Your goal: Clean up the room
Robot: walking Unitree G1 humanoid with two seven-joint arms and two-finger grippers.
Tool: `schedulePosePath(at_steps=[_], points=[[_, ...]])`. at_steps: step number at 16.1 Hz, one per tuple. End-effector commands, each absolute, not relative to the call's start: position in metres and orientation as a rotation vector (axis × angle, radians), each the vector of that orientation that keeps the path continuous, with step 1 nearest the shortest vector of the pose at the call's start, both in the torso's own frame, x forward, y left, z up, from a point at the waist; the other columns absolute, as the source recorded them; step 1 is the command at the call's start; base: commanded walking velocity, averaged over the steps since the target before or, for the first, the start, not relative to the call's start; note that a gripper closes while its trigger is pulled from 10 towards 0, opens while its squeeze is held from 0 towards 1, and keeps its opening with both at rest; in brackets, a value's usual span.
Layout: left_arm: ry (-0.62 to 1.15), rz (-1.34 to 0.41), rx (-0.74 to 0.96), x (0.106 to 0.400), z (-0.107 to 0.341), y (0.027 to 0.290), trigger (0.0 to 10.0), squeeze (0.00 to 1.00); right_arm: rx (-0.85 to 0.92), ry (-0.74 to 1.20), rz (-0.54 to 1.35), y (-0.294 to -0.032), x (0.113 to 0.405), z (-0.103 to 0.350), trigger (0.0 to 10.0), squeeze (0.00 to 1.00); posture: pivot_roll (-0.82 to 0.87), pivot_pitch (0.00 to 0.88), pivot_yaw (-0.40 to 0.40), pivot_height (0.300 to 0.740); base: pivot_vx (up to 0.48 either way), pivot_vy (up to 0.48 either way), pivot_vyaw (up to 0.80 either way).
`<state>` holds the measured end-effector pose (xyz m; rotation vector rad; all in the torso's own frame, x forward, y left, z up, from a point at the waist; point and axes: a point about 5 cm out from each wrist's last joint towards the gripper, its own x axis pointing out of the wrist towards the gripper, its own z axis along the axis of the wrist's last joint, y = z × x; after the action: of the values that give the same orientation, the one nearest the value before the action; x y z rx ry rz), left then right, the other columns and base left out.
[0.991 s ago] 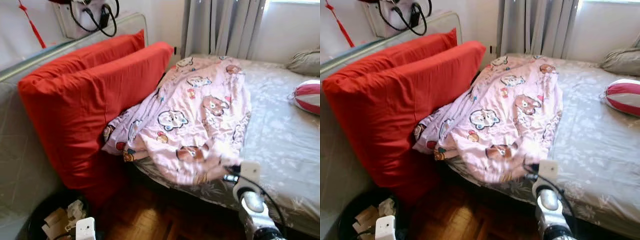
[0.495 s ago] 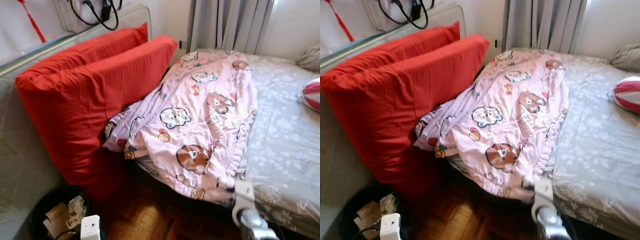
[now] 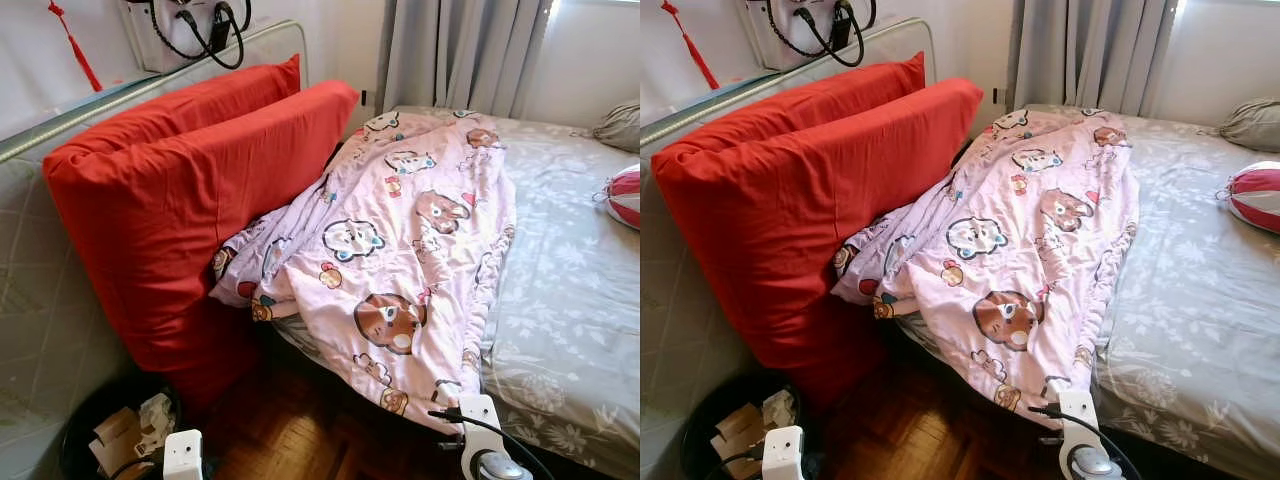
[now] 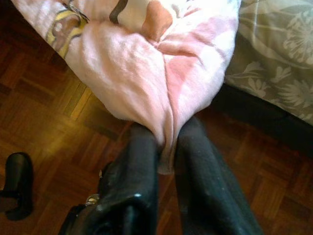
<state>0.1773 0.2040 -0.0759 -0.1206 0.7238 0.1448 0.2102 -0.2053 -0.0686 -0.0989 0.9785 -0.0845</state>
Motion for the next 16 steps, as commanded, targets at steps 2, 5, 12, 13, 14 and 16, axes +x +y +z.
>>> schedulePosePath(at_steps=[2,5,12,13,14,16], points=[[0.720,0.135,-0.095,0.177,-0.075,0.206,10.0,0.00,-0.097,0.996,-0.075,-0.203,0.205,-0.072,10.0,1.00,0.06,0.000,0.036,0.740,0.000,0.000,0.00],[0.720,0.133,-0.093,0.177,-0.075,0.206,10.0,0.00,-0.100,1.014,-0.078,-0.205,0.199,-0.075,10.0,1.00,0.06,0.000,0.035,0.740,0.000,0.000,0.00],[0.738,0.135,-0.096,0.175,-0.077,0.207,10.0,0.00,0.051,0.974,-0.085,-0.202,0.189,-0.080,10.0,0.00,0.04,0.000,0.044,0.740,0.000,0.000,0.00],[0.747,0.138,-0.097,0.174,-0.077,0.208,10.0,0.00,0.048,1.000,-0.103,-0.205,0.181,-0.083,10.0,0.00,0.04,0.000,0.043,0.740,0.000,0.000,0.00],[0.752,0.141,-0.100,0.173,-0.078,0.208,10.0,0.00,0.056,1.010,-0.112,-0.206,0.176,-0.085,10.0,0.00,0.05,0.000,0.042,0.740,0.000,0.000,0.00],[0.761,0.142,-0.104,0.172,-0.079,0.207,10.0,0.00,0.069,1.033,-0.113,-0.205,0.169,-0.089,10.0,0.00,0.05,0.000,0.041,0.740,0.000,0.000,0.00]])
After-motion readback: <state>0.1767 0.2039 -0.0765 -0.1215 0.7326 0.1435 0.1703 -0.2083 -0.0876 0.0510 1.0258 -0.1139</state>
